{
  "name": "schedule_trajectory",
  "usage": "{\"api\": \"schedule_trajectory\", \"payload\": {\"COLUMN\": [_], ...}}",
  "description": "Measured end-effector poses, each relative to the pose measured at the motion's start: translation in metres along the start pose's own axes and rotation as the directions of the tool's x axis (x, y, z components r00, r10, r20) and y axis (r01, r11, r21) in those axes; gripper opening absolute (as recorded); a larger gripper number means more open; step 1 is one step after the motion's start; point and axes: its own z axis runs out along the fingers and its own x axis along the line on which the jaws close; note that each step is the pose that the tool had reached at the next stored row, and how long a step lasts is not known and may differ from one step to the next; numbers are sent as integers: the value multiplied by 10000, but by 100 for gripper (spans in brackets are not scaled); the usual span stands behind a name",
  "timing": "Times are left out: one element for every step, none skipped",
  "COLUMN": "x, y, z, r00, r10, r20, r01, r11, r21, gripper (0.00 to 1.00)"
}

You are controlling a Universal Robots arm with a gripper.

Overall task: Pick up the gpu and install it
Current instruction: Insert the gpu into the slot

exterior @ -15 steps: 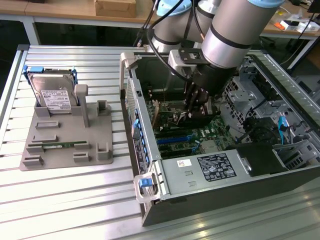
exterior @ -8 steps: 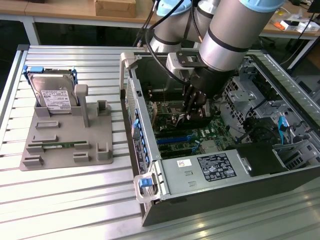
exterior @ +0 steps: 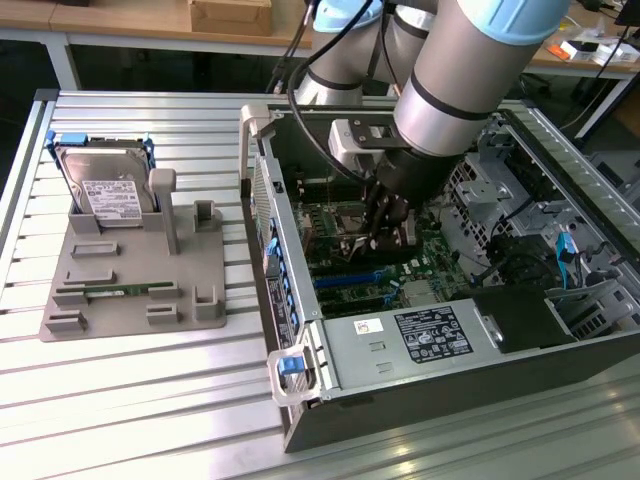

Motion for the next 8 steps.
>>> {"api": "schedule_trajectory", "payload": {"x": [20,35,43,48,50,51,53,55], "y": [5,10,14,25,43,62,61,61], "z": [7,10,15,28,37,53,70,97], "r00": [10000,10000,10000,10000,10000,10000,10000,10000], "r10": [-1,-2,-6,-5,-6,-6,-8,-6], "r20": [1,0,0,-1,-1,1,-1,0], "r01": [1,2,6,5,6,6,8,6], "r11": [10000,10000,10000,10000,10000,10000,10000,10000], "r21": [0,0,0,0,0,1,-1,0], "gripper": [27,27,27,27,27,27,27,27]}}
